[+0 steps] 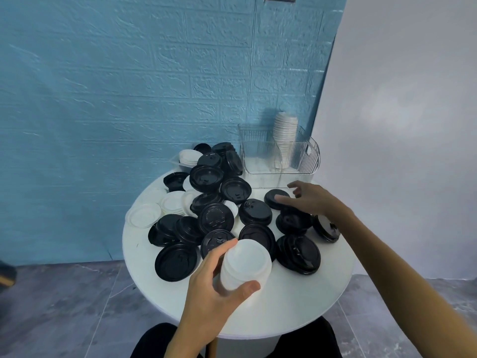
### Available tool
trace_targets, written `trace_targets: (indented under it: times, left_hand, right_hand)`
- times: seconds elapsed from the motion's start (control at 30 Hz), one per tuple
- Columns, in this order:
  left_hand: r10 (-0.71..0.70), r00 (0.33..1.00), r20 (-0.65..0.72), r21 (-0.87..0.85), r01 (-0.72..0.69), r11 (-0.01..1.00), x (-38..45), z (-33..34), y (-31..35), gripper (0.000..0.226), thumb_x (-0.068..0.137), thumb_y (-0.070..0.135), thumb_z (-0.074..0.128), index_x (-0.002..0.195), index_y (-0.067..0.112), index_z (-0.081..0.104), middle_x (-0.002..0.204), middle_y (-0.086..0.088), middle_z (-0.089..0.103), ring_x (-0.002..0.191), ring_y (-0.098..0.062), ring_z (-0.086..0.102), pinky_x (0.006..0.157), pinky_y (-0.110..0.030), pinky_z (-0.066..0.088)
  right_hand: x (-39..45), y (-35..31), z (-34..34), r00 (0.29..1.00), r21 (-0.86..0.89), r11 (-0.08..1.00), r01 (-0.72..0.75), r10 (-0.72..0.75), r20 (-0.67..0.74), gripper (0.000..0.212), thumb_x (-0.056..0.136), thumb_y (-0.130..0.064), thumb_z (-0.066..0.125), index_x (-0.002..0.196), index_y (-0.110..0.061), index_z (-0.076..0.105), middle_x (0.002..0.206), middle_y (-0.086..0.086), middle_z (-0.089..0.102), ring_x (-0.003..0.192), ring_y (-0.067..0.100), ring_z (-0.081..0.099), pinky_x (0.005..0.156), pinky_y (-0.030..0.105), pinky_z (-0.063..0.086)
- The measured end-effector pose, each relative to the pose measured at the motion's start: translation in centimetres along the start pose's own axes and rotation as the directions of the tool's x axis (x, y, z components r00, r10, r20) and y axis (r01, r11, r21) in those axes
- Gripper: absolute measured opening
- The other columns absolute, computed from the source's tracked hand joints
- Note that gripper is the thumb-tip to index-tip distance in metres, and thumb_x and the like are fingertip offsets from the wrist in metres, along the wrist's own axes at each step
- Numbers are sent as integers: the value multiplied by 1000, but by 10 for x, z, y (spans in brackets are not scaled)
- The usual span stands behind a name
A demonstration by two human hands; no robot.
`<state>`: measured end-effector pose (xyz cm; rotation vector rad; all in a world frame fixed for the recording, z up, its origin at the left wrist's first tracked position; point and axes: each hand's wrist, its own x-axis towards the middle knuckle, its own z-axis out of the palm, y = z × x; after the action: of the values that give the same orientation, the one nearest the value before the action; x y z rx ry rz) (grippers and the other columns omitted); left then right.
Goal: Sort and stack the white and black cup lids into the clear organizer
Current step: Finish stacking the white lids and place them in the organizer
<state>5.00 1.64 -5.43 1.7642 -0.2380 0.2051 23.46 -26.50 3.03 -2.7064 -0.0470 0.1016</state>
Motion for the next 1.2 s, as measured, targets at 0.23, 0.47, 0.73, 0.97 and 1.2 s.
trace_targets:
  times: [0.23,0.47,0.73,0.97,1.2]
  left_hand:
    - [9,1000,3,1,-9,1000,1,0,-1,88,60,75,86,138,52,53,137,22,62,131,-4,56,100,-25,49]
    - [21,1000,7,19,-21,1000,1,0,0,87,61,76,86,138,51,54,136,22,63,129,-3,57,96,-17,50]
    - [20,1000,0,18,-20,1000,1,0,3,87,58,79,84,136,53,55,134,24,63,127,-1,57,94,-6,46]
    - [19,1000,-4,8,-18,1000,2,-1,3,87,57,79,84,135,54,55,133,25,64,126,0,58,95,-6,45]
    - [22,1000,-1,8,-22,1000,1,0,4,84,57,74,86,132,55,56,132,24,65,126,-2,58,94,-7,46]
  right_hand:
    - [-35,16,-2,988,-90,992,92,-80,134,99,70,-87,60,152,-37,35,147,-5,46,134,19,46,114,46,37]
    - [-46,34,18,994,-53,993,109,-108,26,93,70,-84,64,148,-41,42,145,-11,47,129,15,49,110,38,38]
    - [-41,42,32,991,237,966,107,-85,-104,96,62,-86,65,143,-36,53,135,-11,58,117,10,56,97,30,42]
    - [-30,66,12,975,189,982,10,33,-222,83,68,-81,65,139,-39,54,132,-4,61,123,22,55,109,47,38]
    - [-25,77,24,983,52,993,-110,117,-144,86,73,-81,55,148,-38,44,146,0,51,138,27,38,110,49,21]
